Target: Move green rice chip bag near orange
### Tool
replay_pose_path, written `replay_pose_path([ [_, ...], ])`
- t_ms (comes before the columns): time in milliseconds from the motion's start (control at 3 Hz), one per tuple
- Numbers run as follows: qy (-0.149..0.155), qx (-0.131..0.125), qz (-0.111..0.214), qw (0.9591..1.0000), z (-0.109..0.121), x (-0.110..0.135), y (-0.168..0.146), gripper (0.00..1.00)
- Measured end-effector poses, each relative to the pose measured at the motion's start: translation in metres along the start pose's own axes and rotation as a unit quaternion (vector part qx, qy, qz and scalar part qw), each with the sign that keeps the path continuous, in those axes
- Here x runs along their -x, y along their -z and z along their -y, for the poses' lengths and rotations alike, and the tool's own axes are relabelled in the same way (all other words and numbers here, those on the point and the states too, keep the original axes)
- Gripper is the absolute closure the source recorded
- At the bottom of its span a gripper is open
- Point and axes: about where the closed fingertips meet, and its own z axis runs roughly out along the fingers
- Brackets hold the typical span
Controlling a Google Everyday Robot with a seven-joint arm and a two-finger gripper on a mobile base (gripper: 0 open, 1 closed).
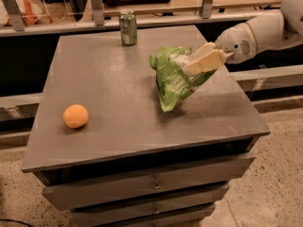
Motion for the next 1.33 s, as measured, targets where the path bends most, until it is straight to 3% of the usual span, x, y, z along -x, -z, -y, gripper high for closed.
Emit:
replay_pose_path([
  [333,0.004,0.036,0.018,0.9992,-0.028,0.013,-0.025,1.0],
  [667,-0.006,0.049,0.024,0.9985,-0.044,0.014,-0.059,1.0],
  [1333,-0.01,0.073,0.031,0.9968,-0.048,0.026,-0.12,1.0],
])
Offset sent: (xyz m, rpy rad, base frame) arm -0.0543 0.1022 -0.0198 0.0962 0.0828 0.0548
